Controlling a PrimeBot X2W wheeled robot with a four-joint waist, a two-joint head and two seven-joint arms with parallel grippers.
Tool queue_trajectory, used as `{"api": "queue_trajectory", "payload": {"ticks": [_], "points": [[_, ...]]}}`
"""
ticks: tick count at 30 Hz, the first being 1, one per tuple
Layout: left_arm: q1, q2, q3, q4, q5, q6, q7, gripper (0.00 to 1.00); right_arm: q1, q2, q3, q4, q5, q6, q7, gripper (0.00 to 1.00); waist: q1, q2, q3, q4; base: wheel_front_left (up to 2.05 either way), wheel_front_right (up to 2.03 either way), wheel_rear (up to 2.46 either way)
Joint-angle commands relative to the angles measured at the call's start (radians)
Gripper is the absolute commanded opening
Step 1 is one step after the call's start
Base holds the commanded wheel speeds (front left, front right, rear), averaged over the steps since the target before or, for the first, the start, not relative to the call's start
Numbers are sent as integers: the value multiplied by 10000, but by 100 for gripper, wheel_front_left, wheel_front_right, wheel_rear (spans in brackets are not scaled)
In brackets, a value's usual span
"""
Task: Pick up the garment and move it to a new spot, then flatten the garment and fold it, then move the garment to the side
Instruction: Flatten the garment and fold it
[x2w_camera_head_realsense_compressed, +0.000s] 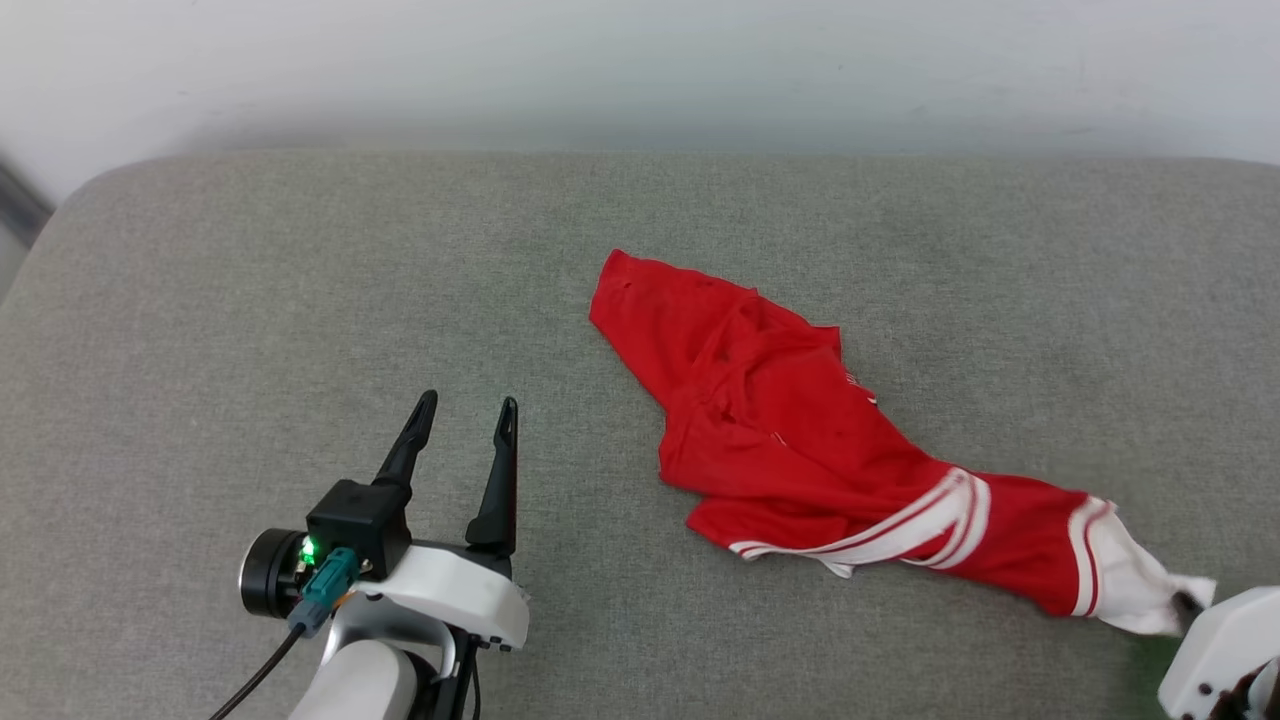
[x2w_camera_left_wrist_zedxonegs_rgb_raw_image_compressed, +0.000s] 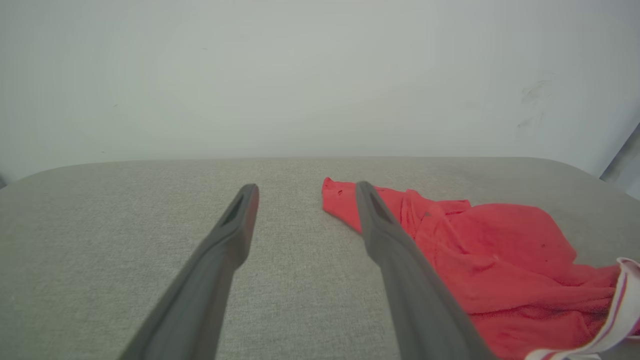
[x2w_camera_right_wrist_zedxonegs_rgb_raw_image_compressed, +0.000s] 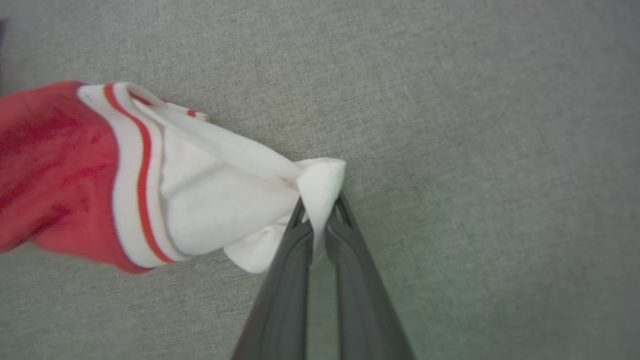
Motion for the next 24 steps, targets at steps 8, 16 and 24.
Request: {"api": "queue_trajectory", "payload": {"ticks": [8, 16, 24], "points": [[417, 150, 119, -142, -131, 196, 50, 100, 41, 347, 199, -55, -12, -5, -2092, 100, -1, 0, -220, -29, 0, 0, 0], [964, 277, 317, -226, -349, 433, 90, 100, 800, 354, 1243, -1687, -466, -5, -4309, 100, -1, 0, -805, -212, 0, 0, 0], [1375, 383, 287, -213, -430, 535, 282, 100, 1356, 490, 2246, -3110, -820, -5, -4757, 100, -1, 0, -1220, -296, 0, 0, 0]]}}
